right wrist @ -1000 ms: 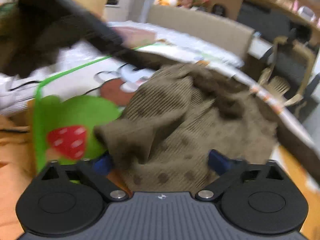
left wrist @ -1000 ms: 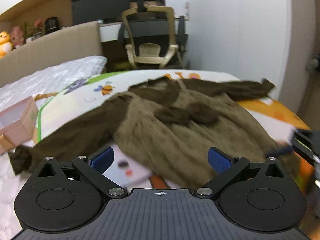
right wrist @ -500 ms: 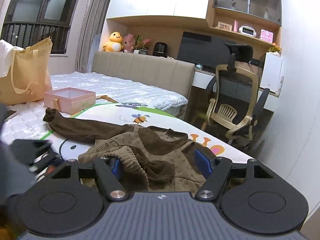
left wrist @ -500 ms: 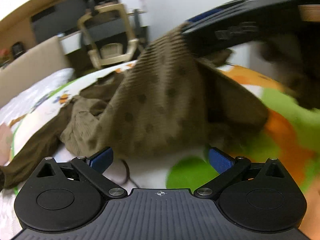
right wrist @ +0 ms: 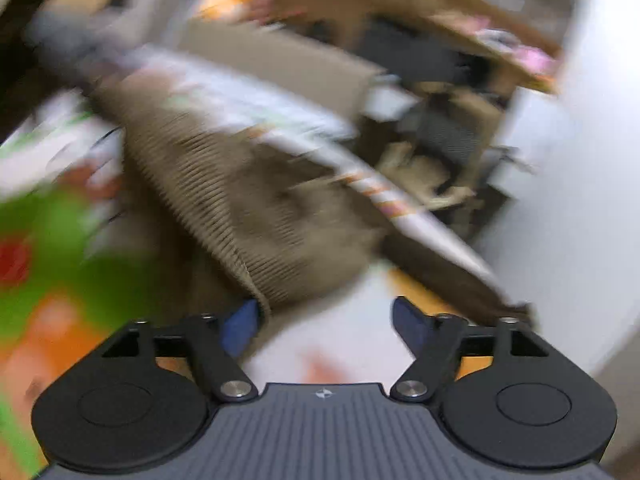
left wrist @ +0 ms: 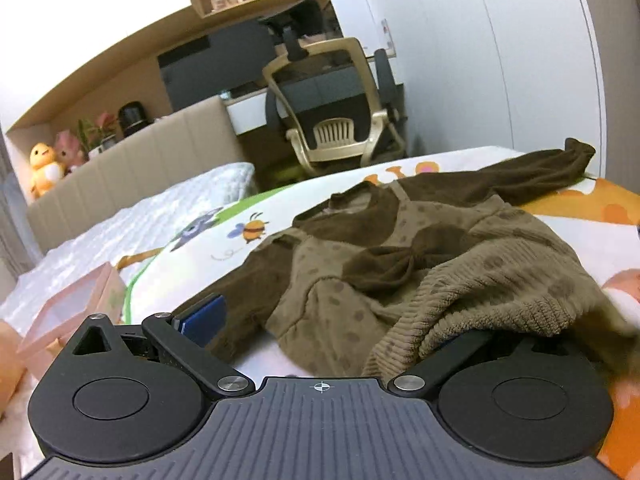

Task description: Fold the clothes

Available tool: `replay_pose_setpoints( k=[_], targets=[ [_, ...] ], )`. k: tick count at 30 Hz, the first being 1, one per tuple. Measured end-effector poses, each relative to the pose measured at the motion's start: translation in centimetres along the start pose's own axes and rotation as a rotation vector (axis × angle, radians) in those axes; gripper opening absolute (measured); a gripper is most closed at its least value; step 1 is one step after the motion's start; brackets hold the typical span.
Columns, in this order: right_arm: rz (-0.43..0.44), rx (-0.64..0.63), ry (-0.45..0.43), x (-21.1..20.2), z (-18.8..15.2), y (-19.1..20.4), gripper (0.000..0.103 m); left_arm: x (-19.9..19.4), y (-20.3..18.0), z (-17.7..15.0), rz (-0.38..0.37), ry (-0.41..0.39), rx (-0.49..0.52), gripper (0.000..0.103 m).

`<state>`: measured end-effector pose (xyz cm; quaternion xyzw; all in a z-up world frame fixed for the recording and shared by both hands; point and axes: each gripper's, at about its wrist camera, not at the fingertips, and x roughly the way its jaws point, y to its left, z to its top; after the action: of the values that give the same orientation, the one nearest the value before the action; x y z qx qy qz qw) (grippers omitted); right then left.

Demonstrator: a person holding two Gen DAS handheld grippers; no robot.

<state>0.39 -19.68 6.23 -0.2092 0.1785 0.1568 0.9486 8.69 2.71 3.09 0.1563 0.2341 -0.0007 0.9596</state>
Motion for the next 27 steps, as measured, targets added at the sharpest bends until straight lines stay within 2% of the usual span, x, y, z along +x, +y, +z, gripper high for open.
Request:
replay_pose_setpoints(
  k=[2,4,6,8,9,10,11,12,16,18,21,22,23,26,27],
  targets=[
    [-0.067,0.079,-0.034,-0.1,0.9,-1.7,0.070,-0.5,0.0,-0.5,-0.041,0.016,-0.018,0.103],
    [-0.035,0.091,-0.024,0.0,1.2,-1.8,0.072,-0.8,-0.2,-1.2,-0.078,0.040,-0.037,0.103],
    [0.058,0.049,0.031,0.7,0.5,-0.2,0.079,-0.6,-0.6,-2.2,-0.102,0.072,-0.051,0.103],
    [0.118,-0.030,0.084,1.6,-0.7,2.1,0.080,-0.5,-1.0,-3.2,-0.126,0.104,-0.066,0.103],
    [0.118,-0.071,0.098,2.1,-1.1,3.0,0.079,-0.4,-0.9,-3.3,-0.127,0.112,-0.067,0.103],
    [0.092,-0.093,0.097,2.4,-1.1,3.3,0.072,-0.2,-0.7,-3.2,-0.124,0.117,-0.065,0.103],
    [0.043,-0.089,0.081,2.6,-0.6,2.8,0.060,-0.3,-0.3,-2.7,-0.111,0.105,-0.054,0.103],
    [-0.005,-0.074,0.061,2.7,0.2,2.2,0.058,-0.6,0.1,-2.1,-0.095,0.087,-0.039,0.103],
    [-0.147,0.100,-0.132,-0.1,4.9,-3.4,0.057,-2.6,2.6,1.1,0.027,-0.032,0.017,0.103],
    [-0.182,0.088,-0.210,-1.6,6.5,-4.3,0.057,-3.6,3.7,2.4,0.079,-0.082,0.022,0.103],
    [-0.190,0.053,-0.256,-2.5,7.4,-3.9,0.057,-4.8,4.1,2.8,0.126,-0.139,-0.002,0.103],
    [-0.188,0.048,-0.266,-2.7,7.7,-3.8,0.057,-5.2,4.1,2.7,0.102,-0.146,-0.034,0.103],
    [-0.181,0.056,-0.270,-2.7,7.9,-3.8,0.057,-5.4,4.0,2.4,0.046,-0.138,-0.072,0.103],
    [-0.182,0.088,-0.283,-2.5,8.6,-4.2,0.057,-4.8,3.1,1.1,-0.089,-0.067,-0.111,0.103],
    [-0.191,0.097,-0.289,-2.4,8.8,-4.5,0.057,-4.3,2.7,0.5,-0.102,-0.043,-0.108,0.103]
  ],
)
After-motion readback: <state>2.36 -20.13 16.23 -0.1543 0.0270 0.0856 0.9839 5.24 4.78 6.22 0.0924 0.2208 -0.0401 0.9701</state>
